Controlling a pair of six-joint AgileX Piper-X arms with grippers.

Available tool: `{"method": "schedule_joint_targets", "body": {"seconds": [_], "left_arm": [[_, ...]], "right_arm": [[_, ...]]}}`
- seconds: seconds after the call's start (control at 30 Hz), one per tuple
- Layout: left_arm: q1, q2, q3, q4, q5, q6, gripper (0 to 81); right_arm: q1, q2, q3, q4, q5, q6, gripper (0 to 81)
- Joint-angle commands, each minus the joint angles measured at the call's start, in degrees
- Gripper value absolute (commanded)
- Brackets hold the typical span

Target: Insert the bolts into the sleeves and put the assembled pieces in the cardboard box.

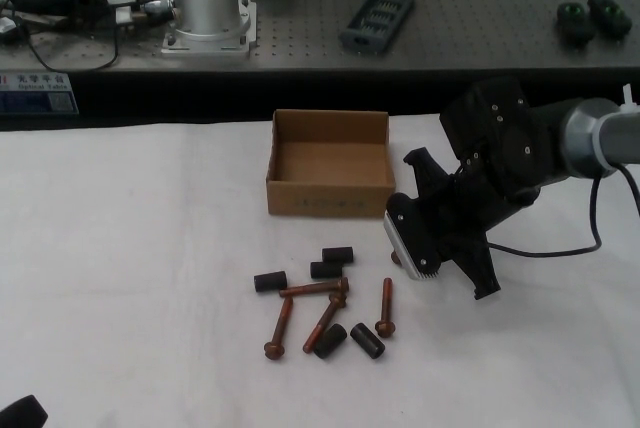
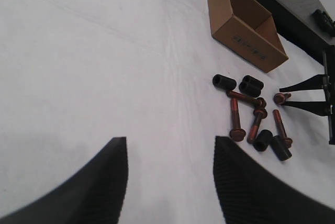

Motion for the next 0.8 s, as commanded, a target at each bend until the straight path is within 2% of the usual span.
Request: {"method": "schedule_joint_targets", "body": {"seconds": [0.0,0.53,0.63,0.7,0.77], "left_arm": [[0.13,0.00,-0.64,-0.28,-0.72,-0.58,37.5],[0.13,0.00,-0.64,-0.28,-1.21,-0.58,37.5],[0.13,0.00,-0.64,-0.28,-1.65,-0.58,37.5],[0.13,0.00,-0.64,-0.28,-1.65,-0.58,37.5],[0.13,0.00,-0.64,-0.28,-1.65,-0.58,37.5]], "right_arm": [[0.11,1.02,-0.29,2.27,0.12,-0.47,21.1],[0.11,3.37,-0.29,1.84,0.63,-0.97,21.0],[0.11,3.37,-0.29,1.99,0.62,-1.77,13.6],[0.11,3.37,-0.29,1.99,0.62,-1.77,2.4],[0.11,3.37,-0.29,1.99,0.75,-1.77,1.9]]}}
